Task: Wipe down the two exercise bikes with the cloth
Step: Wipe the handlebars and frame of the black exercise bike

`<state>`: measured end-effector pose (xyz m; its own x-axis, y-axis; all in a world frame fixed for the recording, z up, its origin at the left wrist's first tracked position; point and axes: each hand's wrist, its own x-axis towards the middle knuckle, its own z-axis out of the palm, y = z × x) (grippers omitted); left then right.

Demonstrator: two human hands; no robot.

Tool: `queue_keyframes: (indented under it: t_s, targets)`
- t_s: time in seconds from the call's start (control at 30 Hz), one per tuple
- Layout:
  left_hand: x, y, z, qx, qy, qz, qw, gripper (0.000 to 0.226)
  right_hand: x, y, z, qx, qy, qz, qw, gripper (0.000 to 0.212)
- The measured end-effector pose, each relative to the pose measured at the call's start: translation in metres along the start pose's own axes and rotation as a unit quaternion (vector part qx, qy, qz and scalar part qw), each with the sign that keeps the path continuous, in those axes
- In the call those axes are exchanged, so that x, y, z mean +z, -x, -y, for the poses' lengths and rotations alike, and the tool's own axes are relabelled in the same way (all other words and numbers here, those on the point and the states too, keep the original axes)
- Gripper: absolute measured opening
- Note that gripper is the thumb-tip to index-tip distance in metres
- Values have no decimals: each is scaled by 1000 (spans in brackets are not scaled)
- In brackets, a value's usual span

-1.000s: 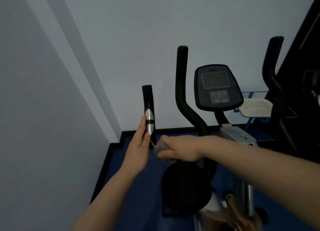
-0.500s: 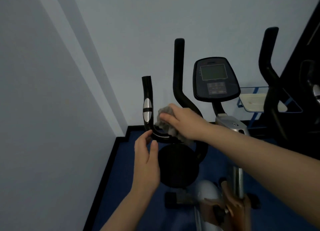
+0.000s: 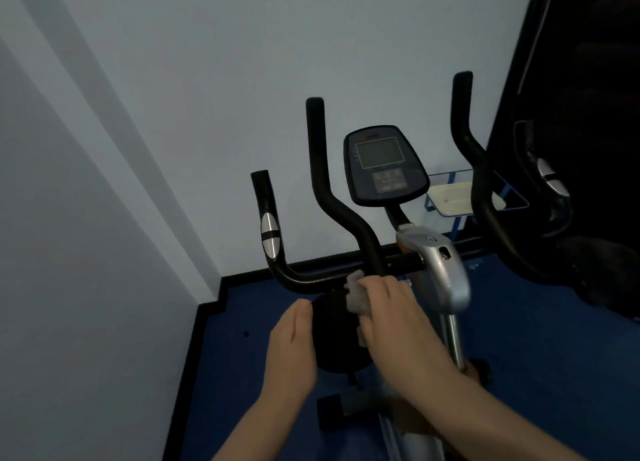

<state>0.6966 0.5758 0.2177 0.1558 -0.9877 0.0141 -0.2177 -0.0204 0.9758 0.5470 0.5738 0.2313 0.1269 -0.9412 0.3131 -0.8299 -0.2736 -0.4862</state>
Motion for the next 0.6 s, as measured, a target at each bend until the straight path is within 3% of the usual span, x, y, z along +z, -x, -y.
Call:
queue_keyframes:
  t_s: [0.13,0.3,0.5,0.6]
  targets:
    - [0,-1,0,46,-78,3,996,41,2,-13,13,79,-27,-30,996,17]
    - [-6,-2,-4,99,-166,30,981,30,9,30,20,164,-217,-94,958,16]
    - [1,-5,5,60,-12,42,997,32,9,5,17,144,-157,-99,972,14]
    - [5,-3,10,54,23,32,998,33,21,23,19,175,-229,-123,950,14]
